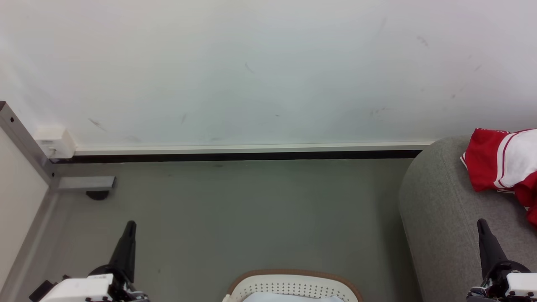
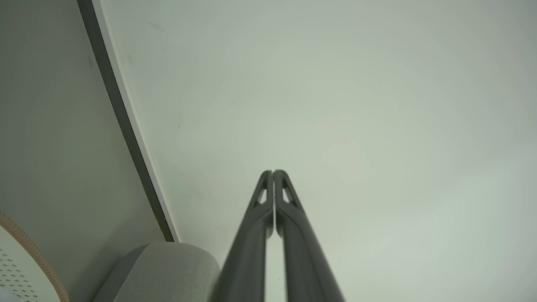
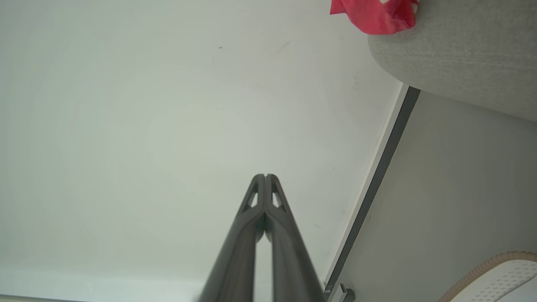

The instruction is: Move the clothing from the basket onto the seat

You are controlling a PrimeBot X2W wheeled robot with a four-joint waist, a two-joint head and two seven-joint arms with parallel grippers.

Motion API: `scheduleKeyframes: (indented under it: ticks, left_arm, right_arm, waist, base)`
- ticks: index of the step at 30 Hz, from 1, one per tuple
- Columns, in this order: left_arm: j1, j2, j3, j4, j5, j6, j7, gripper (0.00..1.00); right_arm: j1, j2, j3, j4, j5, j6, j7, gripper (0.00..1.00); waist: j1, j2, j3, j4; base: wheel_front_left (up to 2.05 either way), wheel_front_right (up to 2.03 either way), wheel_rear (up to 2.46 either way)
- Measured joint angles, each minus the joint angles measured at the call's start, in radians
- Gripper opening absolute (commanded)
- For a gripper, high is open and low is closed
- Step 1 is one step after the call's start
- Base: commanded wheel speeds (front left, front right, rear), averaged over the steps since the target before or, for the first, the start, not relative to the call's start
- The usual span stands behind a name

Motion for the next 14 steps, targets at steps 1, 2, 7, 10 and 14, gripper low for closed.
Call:
scheduleKeyframes:
  ticks: [1, 2, 7, 10, 14]
  left_arm:
    - [0.0, 0.0, 0.0, 0.0, 0.0, 0.0, 0.0, 0.0]
    - [0.0, 0.0, 0.0, 0.0, 0.0, 0.0, 0.0, 0.0]
    - [0.0, 0.0, 0.0, 0.0, 0.0, 0.0, 0.0, 0.0]
    - [0.0, 0.0, 0.0, 0.0, 0.0, 0.0, 0.0, 0.0]
    - [0.0, 0.0, 0.0, 0.0, 0.0, 0.0, 0.0, 0.0]
  right_arm:
    - [0.0, 0.0, 0.0, 0.0, 0.0, 0.0, 0.0, 0.0]
    - [0.0, -0.001, 0.001, 0.0, 0.0, 0.0, 0.0, 0.0]
    - [0.0, -0.002, 0.002, 0.0, 0.002, 0.0, -0.001, 0.0]
    - [0.0, -0.003, 0.003, 0.0, 0.003, 0.0, -0.002, 0.0]
    - [0.0, -0.004, 0.004, 0.0, 0.006, 0.0, -0.005, 0.0]
  waist:
    - [0.0, 0.0, 0.0, 0.0]
    - [0.0, 0.0, 0.0, 0.0]
    - [0.0, 0.0, 0.0, 0.0]
    - [0.0, 0.0, 0.0, 0.0]
    - [-0.0001, 0.0, 0.0, 0.0]
  base:
    - [0.0, 0.0, 0.0]
    - [0.0, 0.0, 0.0]
    - [0.0, 0.0, 0.0]
    - [0.0, 0.0, 0.0]
    - [0.0, 0.0, 0.0]
